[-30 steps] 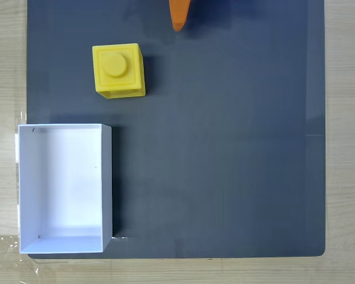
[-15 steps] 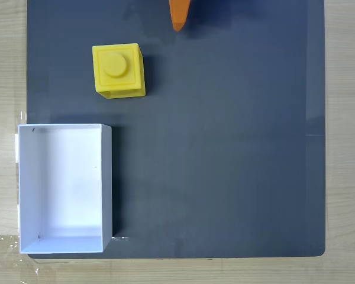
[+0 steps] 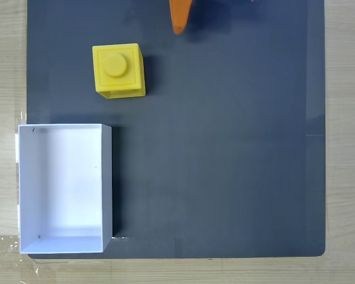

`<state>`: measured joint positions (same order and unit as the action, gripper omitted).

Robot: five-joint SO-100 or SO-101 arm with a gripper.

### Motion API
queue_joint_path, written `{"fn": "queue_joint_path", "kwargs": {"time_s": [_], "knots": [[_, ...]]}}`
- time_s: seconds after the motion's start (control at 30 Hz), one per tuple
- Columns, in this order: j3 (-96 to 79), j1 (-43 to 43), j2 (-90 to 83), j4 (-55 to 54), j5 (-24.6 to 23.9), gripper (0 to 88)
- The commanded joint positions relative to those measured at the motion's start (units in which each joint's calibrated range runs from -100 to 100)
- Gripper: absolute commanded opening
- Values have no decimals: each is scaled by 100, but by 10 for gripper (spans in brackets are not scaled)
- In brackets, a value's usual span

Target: Grasp a yellow block and put it in the box

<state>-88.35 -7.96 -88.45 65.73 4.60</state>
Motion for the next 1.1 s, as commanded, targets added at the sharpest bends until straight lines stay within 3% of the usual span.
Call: {"fn": "queue_joint_path", "kwargs": {"time_s": [0.0,0.17,0.47,0.9,1.07], "knots": [[725,-20,1032,-857,-19,21],[1928,-20,2896,-1678,-19,21],[5393,-88,5574,-1617,-14,22],[9120,-332,7150,1455,76,27],[9699,-719,7439,2371,537,159]]}}
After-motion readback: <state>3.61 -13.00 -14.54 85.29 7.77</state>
